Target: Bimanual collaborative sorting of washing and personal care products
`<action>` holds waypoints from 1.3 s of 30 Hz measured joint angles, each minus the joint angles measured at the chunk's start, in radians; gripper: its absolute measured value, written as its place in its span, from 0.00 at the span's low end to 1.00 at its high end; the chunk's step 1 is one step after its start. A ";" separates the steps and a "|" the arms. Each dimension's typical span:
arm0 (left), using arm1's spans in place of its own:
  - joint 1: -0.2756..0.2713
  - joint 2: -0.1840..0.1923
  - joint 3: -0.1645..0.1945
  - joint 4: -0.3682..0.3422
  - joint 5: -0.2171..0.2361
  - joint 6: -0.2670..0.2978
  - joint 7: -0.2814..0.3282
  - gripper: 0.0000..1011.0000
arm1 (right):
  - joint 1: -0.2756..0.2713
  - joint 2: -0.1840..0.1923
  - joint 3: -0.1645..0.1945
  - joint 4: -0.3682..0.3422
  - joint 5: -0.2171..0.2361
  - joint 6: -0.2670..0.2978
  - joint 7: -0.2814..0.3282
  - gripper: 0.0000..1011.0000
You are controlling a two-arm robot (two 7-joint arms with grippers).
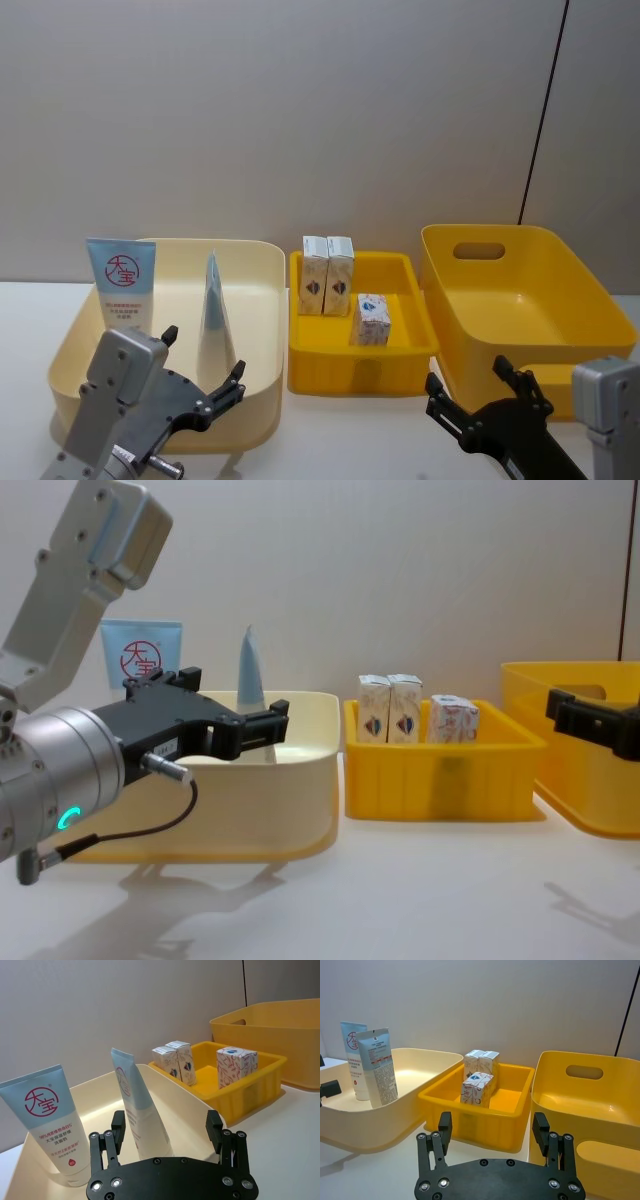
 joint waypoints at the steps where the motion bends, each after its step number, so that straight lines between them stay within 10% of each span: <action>1: 0.000 0.000 0.000 0.000 0.000 0.000 0.000 0.99 | 0.000 0.000 0.000 0.000 0.000 0.000 0.000 0.99; 39: 0.000 0.000 0.000 0.000 0.000 0.000 0.000 0.99 | 0.000 0.000 0.000 0.000 0.000 0.000 0.000 0.99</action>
